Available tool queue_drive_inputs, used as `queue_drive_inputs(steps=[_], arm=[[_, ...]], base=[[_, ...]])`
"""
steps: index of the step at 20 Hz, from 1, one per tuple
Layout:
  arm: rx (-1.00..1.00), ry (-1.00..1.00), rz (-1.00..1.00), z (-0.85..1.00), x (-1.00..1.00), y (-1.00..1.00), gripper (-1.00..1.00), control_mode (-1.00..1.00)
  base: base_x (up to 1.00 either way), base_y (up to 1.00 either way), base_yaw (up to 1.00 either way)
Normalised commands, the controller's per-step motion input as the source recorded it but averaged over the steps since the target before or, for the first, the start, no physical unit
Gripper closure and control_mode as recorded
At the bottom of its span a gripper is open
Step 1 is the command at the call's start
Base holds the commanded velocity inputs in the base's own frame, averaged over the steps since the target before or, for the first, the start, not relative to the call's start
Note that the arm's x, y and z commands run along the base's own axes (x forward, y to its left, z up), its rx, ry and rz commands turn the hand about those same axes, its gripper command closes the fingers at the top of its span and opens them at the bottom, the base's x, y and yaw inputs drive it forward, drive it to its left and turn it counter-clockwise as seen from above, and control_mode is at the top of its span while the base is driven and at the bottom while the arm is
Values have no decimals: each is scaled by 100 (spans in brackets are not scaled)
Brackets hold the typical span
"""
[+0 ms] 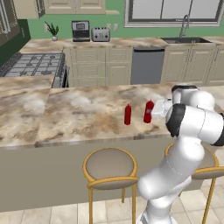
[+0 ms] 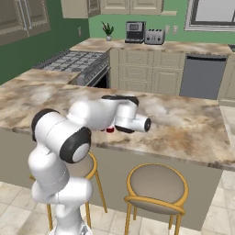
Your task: The dining table condiment station is running low on ketchup. Refill the condiment station by opening the cabinet and taking the ketchup from the cabinet and placing it on the dining table.
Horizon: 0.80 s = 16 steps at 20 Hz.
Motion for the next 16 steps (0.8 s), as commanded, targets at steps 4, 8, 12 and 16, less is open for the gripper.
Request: queue_drive_inputs(steps=[4, 8, 12, 16], arm=[[0, 0, 0, -34, 9, 0, 100, -100], [0, 0, 0, -26, 15, 0, 100, -100], [0, -1, 0, -21, 20, 0, 100, -100], [0, -1, 0, -19, 26, 0, 100, -100]], base=[[0, 0, 0], [0, 0, 0], [0, 0, 0], [0, 0, 0]])
